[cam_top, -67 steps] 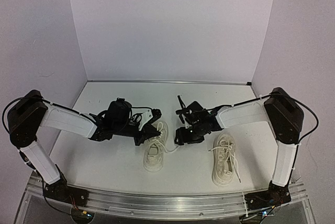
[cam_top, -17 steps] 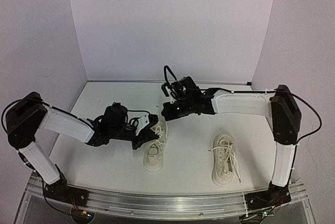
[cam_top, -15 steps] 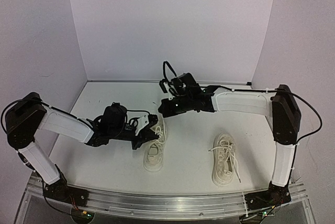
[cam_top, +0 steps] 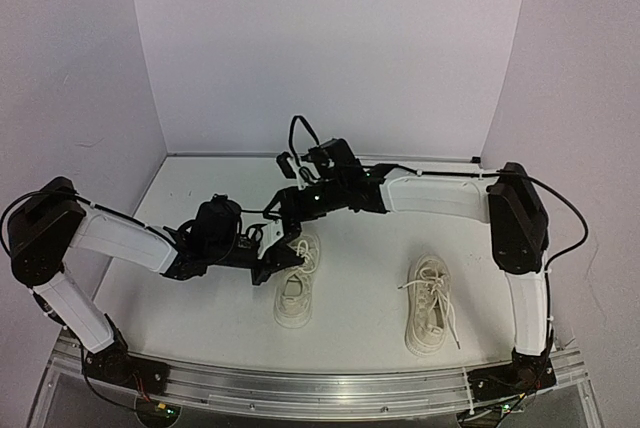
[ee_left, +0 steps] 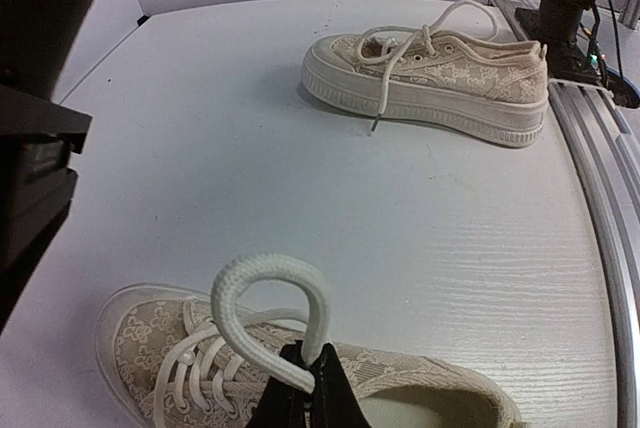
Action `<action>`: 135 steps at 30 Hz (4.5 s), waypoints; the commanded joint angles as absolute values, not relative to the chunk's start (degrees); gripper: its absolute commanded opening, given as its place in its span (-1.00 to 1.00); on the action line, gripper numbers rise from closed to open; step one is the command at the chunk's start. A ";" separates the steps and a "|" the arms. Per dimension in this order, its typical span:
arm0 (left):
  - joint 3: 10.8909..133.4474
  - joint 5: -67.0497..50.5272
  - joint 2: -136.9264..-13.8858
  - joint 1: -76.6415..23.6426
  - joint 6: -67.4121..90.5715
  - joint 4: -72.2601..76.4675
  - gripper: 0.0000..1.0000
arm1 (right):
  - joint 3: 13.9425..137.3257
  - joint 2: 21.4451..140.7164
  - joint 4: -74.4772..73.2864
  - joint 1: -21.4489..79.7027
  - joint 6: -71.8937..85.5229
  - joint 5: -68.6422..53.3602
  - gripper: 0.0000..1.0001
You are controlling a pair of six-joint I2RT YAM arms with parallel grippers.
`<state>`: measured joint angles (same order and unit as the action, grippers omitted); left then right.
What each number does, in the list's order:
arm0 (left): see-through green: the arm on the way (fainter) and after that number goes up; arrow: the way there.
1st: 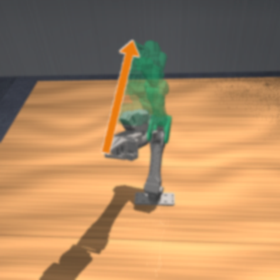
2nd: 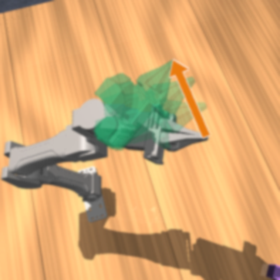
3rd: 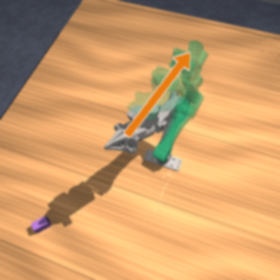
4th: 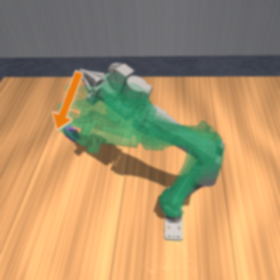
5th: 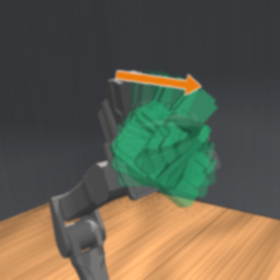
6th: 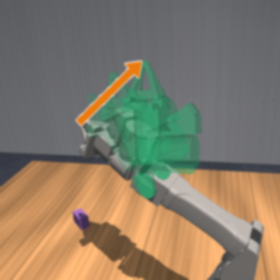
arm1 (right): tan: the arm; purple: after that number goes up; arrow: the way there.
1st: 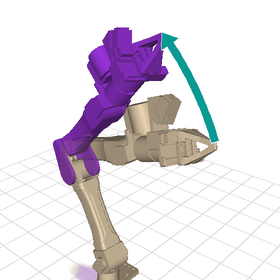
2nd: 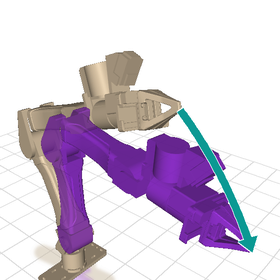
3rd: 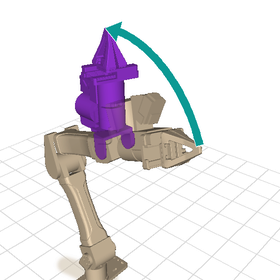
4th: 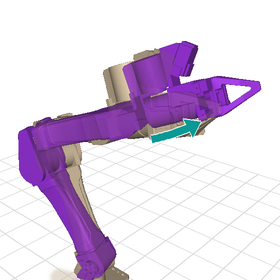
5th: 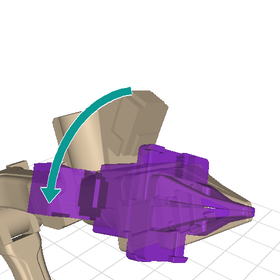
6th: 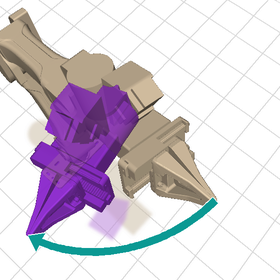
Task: Tie the shoes
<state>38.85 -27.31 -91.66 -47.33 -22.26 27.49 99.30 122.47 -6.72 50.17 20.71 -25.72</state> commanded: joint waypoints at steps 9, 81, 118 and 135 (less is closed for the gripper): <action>39.36 -27.49 -90.71 -47.55 -22.63 28.08 -1.00 | 79.48 103.25 -2.78 45.70 25.95 -31.05 0.19; 43.02 -30.64 -86.02 -40.24 -21.39 14.79 0.00 | 68.91 102.87 2.82 52.08 29.36 -28.30 -1.00; 46.38 -31.85 -93.42 -45.88 -22.21 19.96 -0.98 | 72.31 106.78 3.16 52.10 30.70 -29.68 -0.49; 44.96 -27.34 -83.00 -39.77 -23.08 7.70 -0.12 | 70.77 105.16 3.03 52.12 30.22 -28.30 -1.00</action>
<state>44.18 -28.29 -90.44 -44.58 -22.47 13.64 70.50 106.02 2.13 51.81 30.89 -29.36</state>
